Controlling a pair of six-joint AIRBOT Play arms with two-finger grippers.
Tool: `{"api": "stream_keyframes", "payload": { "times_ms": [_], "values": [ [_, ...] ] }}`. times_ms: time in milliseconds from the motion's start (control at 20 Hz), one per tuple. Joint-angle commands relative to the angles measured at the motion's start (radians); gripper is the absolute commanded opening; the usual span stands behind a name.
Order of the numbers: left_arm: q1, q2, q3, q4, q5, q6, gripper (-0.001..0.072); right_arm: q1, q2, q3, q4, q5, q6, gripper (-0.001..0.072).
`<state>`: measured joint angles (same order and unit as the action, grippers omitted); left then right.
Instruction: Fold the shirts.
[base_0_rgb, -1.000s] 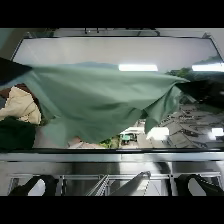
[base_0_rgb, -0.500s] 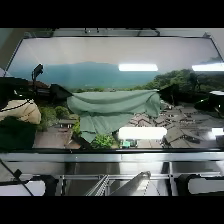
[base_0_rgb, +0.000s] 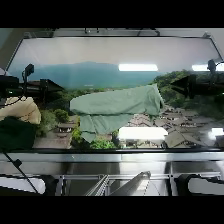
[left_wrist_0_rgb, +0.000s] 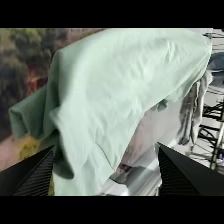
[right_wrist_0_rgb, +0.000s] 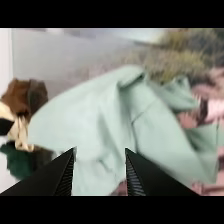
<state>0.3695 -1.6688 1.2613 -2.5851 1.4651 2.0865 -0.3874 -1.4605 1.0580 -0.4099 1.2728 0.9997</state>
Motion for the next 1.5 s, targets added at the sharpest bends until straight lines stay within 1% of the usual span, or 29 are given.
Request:
{"api": "stream_keyframes", "payload": {
  "times_ms": [0, 100, 200, 250, 350, 550, 600, 900, 1050, 1150, 1300, 1350, 1400, 1450],
  "values": [
    [0.043, -0.005, -0.093, 0.001, 0.021, -0.010, 0.0712, 0.097, 0.116, -0.161, -0.058, 0.033, 0.039, 0.0367],
    [0.058, -0.005, -0.168, 0.001, -0.024, -0.010, 0.0711, 0.201, 0.153, -0.288, -0.058, -0.045, 0.062, 0.0368],
    [0.061, -0.005, -0.223, 0.002, -0.072, -0.009, 0.0711, 0.294, 0.146, -0.372, -0.046, -0.144, 0.101, 0.0368],
    [0.061, -0.005, -0.239, 0.001, -0.093, -0.008, 0.0711, 0.340, 0.136, -0.400, -0.018, -0.190, 0.102, 0.0369],
    [0.059, -0.005, -0.247, 0.002, -0.126, -0.008, 0.0711, 0.419, 0.103, -0.419, 0.035, -0.246, 0.117, 0.0368],
    [0.059, -0.005, -0.247, 0.002, -0.140, -0.008, 0.0711, 0.573, 0.013, -0.419, 0.050, -0.325, 0.214, 0.0368],
    [0.059, -0.005, -0.247, 0.002, -0.141, -0.008, 0.0711, 0.605, -0.012, -0.419, 0.071, -0.338, 0.220, 0.0368],
    [0.059, -0.005, -0.247, 0.002, -0.186, -0.007, 0.0711, 0.730, -0.111, -0.417, 0.303, -0.437, 0.172, 0.0367],
    [0.059, -0.005, -0.247, 0.001, -0.209, 0.014, 0.0711, 0.769, -0.148, -0.400, 0.467, -0.464, 0.094, 0.0367],
    [0.059, -0.005, -0.247, 0.001, -0.219, 0.031, 0.0711, 0.789, -0.178, -0.367, 0.513, -0.466, 0.080, 0.0366],
    [0.059, -0.005, -0.247, 0.002, -0.251, 0.042, 0.0711, 0.821, -0.228, -0.301, 0.539, -0.484, 0.080, 0.0354],
    [0.059, -0.005, -0.247, 0.002, -0.259, 0.043, 0.0711, 0.830, -0.236, -0.281, 0.539, -0.488, 0.066, 0.0183],
    [0.059, -0.005, -0.247, 0.002, -0.265, 0.045, 0.0710, 0.838, -0.235, -0.266, 0.539, -0.493, 0.041, 0.0049],
    [0.059, -0.005, -0.247, 0.002, -0.271, 0.045, 0.0710, 0.840, -0.233, -0.255, 0.538, -0.491, 0.039, 0.0019]
  ]
}}
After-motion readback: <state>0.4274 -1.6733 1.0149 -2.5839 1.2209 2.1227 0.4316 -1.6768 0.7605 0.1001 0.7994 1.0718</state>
